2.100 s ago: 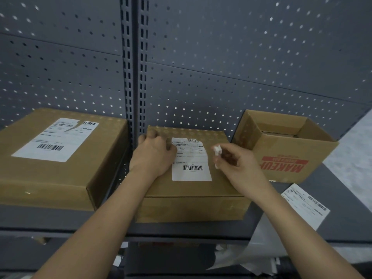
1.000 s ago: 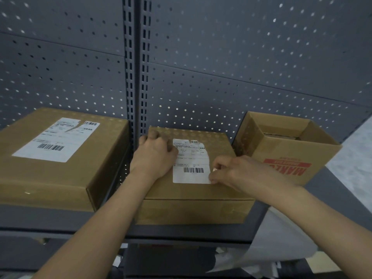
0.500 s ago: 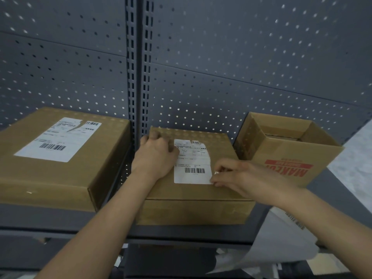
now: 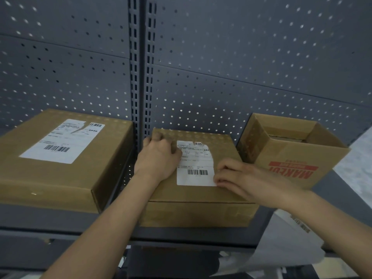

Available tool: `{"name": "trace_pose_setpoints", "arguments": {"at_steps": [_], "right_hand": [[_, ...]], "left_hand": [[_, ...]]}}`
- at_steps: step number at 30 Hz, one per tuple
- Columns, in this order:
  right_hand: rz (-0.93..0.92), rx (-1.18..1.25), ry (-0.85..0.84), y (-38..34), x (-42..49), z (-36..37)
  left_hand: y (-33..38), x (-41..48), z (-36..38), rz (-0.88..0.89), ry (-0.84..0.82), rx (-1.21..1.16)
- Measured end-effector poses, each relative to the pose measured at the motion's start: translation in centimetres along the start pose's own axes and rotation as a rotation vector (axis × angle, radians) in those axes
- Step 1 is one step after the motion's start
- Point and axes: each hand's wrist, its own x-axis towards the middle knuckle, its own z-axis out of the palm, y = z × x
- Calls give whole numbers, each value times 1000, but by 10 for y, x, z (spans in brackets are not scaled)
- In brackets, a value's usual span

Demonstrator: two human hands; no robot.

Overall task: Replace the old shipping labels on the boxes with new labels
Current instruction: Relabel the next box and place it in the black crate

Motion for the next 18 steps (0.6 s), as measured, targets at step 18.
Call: {"name": "trace_pose_setpoints", "arguments": {"at_steps": [18], "right_hand": [[-77,-121,-33,-1,13,1]], "left_hand": [[3,0,-2,-10,-9,31]]}}
